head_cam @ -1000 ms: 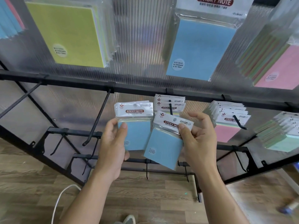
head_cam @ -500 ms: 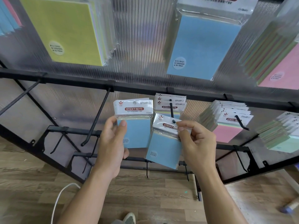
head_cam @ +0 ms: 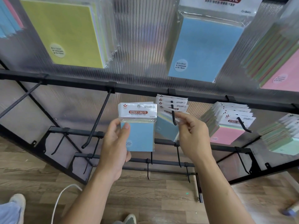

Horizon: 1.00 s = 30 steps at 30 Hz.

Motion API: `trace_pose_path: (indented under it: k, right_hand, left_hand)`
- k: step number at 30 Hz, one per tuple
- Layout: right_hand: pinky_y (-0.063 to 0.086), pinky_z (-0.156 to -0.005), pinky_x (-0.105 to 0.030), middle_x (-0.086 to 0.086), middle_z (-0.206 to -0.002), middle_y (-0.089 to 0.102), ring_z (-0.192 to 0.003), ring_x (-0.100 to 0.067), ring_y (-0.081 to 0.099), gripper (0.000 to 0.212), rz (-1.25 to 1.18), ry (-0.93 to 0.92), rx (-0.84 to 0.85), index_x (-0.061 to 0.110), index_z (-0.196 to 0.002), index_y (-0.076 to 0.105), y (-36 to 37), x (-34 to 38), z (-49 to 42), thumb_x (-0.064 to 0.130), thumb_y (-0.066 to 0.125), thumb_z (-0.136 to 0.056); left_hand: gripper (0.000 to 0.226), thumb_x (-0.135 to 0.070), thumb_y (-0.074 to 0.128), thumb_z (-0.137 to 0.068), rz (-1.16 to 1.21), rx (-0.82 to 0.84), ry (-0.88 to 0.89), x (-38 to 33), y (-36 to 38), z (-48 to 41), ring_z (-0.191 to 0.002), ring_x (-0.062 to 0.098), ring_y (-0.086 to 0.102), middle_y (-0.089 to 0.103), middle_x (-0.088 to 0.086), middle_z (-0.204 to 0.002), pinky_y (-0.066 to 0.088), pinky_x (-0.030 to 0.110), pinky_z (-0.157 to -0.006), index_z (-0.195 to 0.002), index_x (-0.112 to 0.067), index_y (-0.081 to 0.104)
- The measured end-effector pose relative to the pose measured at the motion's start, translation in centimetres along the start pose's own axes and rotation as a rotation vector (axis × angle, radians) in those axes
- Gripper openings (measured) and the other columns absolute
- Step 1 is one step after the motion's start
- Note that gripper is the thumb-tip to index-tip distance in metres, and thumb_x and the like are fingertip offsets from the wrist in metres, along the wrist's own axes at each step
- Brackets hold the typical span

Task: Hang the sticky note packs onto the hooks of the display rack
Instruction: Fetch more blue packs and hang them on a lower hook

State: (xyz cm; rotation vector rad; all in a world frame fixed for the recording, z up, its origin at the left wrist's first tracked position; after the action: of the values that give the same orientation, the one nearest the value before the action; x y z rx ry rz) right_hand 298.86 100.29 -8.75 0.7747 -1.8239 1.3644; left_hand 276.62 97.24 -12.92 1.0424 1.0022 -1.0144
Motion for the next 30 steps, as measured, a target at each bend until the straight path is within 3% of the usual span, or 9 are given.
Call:
trace_pose_path:
  k: [3, 7, 12, 15, 17, 19, 23, 26, 30]
  right_hand:
    - [0.047, -0.07, -0.023, 0.0, -0.121, 0.063, -0.103, -0.02, 0.06, 0.038, 0.025, 0.012, 0.05, 0.025, -0.126, 0.06, 0.5, -0.3, -0.7, 0.007, 0.044, -0.097]
    - [0.052, -0.088, -0.035, 0.001, -0.125, 0.056, -0.109, -0.012, 0.052, 0.041, 0.088, -0.008, 0.065, 0.023, -0.131, 0.056, 0.5, 0.2, -1.2, 0.006, 0.043, -0.097]
    - [0.044, -0.08, -0.012, 0.003, -0.123, 0.046, -0.112, -0.012, 0.05, 0.034, 0.101, 0.0, -0.01, 0.023, -0.129, 0.058, -0.4, 0.5, -0.5, 0.014, 0.048, -0.097]
    - [0.042, -0.067, -0.006, 0.008, -0.099, 0.055, -0.089, -0.005, 0.057, 0.014, -0.021, -0.083, -0.201, 0.026, -0.1, 0.067, -2.9, 2.3, 0.9, 0.019, 0.056, -0.093]
    - [0.046, -0.059, -0.014, 0.011, -0.079, 0.063, -0.071, -0.006, 0.059, 0.006, -0.163, -0.156, -0.172, 0.03, -0.086, 0.065, -3.0, 3.6, 1.6, 0.031, 0.06, -0.089]
    - [0.05, -0.056, -0.023, 0.011, -0.072, 0.066, -0.065, -0.008, 0.059, 0.012, -0.253, -0.157, -0.07, 0.032, -0.085, 0.066, -2.1, 4.2, 2.0, 0.043, 0.063, -0.083]
    - [0.05, -0.056, -0.026, 0.009, -0.07, 0.066, -0.063, -0.011, 0.056, 0.011, -0.29, -0.113, -0.079, 0.028, -0.078, 0.066, -1.9, 3.8, 2.5, 0.022, 0.071, -0.085]
    - [0.056, -0.06, -0.04, -0.001, -0.073, 0.069, -0.069, -0.023, 0.064, 0.015, -0.315, -0.064, -0.094, 0.025, -0.078, 0.064, -2.1, 3.0, 2.8, 0.015, 0.067, -0.088]
    - [0.058, -0.061, -0.047, 0.001, -0.077, 0.073, -0.073, -0.022, 0.07, 0.017, -0.322, -0.018, -0.08, 0.028, -0.083, 0.061, -2.0, 2.1, 3.3, 0.012, 0.062, -0.092]
  left_hand:
    - [0.014, -0.028, 0.045, -0.102, -0.003, 0.027, -0.006, 0.1, 0.4, 0.2, -0.066, 0.002, 0.059, 0.072, -0.011, -0.095, 0.021, 0.02, -0.038, -0.11, -0.03, 0.055]
    - [0.015, -0.028, 0.045, -0.101, -0.011, 0.061, 0.001, -0.1, 0.8, 0.3, -0.07, 0.004, 0.059, 0.071, -0.009, -0.102, 0.024, 0.018, -0.037, -0.113, -0.028, 0.055]
    - [0.015, -0.029, 0.045, -0.101, 0.001, 0.1, 0.014, -0.4, 1.5, 0.5, -0.07, 0.002, 0.061, 0.072, -0.009, -0.1, 0.024, 0.017, -0.037, -0.112, -0.027, 0.054]
    - [0.022, -0.037, 0.049, -0.092, 0.013, 0.14, 0.025, -0.7, 2.2, 0.8, -0.075, 0.003, 0.064, 0.073, -0.009, -0.102, 0.023, 0.017, -0.036, -0.111, -0.029, 0.054]
    - [0.026, -0.04, 0.049, -0.088, 0.021, 0.168, 0.03, -0.9, 2.7, 1.0, -0.076, 0.004, 0.065, 0.073, -0.009, -0.101, 0.024, 0.017, -0.036, -0.111, -0.029, 0.055]
    - [0.027, -0.039, 0.05, -0.088, 0.025, 0.205, 0.042, -1.1, 3.5, 1.3, -0.072, 0.003, 0.064, 0.073, -0.01, -0.098, 0.024, 0.017, -0.035, -0.112, -0.027, 0.054]
    - [0.026, -0.037, 0.054, -0.086, 0.025, 0.26, 0.054, -1.1, 4.7, 1.9, -0.068, 0.002, 0.061, 0.073, -0.011, -0.096, 0.026, 0.017, -0.035, -0.109, -0.025, 0.054]
    - [0.02, -0.037, 0.062, -0.091, 0.02, 0.26, 0.026, -0.4, 4.5, 2.1, -0.068, 0.004, 0.059, 0.072, -0.008, -0.094, 0.028, 0.017, -0.036, -0.106, -0.025, 0.056]
    - [0.015, -0.03, 0.046, -0.101, -0.025, 0.229, -0.009, 0.5, 3.7, 2.2, -0.068, 0.009, 0.055, 0.07, -0.001, -0.094, 0.029, 0.019, -0.037, -0.104, -0.026, 0.06]
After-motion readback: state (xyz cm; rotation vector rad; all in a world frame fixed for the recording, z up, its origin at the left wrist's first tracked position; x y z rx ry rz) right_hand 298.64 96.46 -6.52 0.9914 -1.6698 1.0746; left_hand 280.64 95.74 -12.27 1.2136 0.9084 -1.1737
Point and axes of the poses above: each hand's wrist, its own z-axis away from the middle knuckle, its own y-axis out of the palm, x = y × z, the point moved 10 cm from there along -z, towards the middle knuckle
